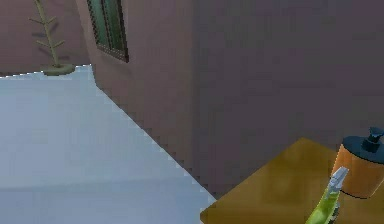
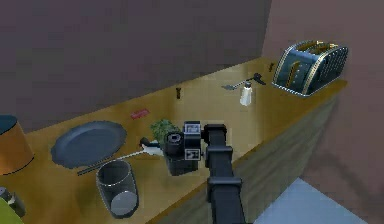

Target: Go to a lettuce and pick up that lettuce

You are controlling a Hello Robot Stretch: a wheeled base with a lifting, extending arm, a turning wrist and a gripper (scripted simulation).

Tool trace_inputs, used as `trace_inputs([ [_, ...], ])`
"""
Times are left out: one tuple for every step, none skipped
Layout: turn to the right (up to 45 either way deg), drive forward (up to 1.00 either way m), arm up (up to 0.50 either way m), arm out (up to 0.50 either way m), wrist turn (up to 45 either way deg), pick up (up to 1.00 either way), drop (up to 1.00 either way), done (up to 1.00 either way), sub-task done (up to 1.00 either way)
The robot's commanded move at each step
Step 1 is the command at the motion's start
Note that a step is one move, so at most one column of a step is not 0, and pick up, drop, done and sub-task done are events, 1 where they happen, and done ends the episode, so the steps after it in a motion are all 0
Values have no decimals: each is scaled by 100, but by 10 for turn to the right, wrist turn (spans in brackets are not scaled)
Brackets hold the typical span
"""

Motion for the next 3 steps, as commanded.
trace_inputs([
  [0, 0, 0, 0, 0, 100, 0, 0, 0],
  [0, 0, 10, 0, 0, 0, 0, 0, 0],
  [0, 0, 0, 0, 0, 0, 0, 100, 0],
])
